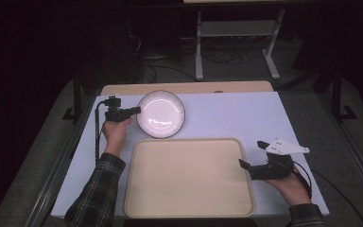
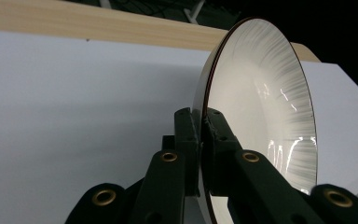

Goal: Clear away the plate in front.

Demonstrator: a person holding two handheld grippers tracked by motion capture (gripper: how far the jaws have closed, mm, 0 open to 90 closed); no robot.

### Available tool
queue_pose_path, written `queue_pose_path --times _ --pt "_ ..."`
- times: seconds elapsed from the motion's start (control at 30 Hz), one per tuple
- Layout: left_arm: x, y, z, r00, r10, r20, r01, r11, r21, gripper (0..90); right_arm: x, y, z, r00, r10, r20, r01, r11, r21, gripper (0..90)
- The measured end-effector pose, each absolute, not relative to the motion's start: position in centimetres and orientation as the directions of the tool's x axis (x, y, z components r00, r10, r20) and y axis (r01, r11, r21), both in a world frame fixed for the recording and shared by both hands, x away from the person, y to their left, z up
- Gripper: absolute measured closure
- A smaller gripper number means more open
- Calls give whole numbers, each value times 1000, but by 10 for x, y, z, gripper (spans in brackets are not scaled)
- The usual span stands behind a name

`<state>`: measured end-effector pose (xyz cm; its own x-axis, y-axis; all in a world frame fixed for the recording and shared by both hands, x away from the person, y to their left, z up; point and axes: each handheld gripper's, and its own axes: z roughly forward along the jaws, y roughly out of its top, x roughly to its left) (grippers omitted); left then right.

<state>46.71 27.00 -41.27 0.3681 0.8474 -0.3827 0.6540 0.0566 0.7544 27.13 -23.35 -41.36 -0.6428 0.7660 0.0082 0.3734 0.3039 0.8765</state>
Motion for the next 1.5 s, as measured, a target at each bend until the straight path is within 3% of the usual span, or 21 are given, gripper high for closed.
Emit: queue_pose_path --times 0.47,0.93,1.5 --pt "459 271 -392 410 845 -344 605 31 796 860 271 -235 -413 -639 769 9 370 297 880 50" --pt "439 268 -363 509 784 -355 583 -10 813 858 270 -239 -411 -628 778 11 367 283 886 50" --pt "406 243 -349 625 724 -292 544 -136 828 858 269 -239 -410 -628 778 10 365 284 887 50"
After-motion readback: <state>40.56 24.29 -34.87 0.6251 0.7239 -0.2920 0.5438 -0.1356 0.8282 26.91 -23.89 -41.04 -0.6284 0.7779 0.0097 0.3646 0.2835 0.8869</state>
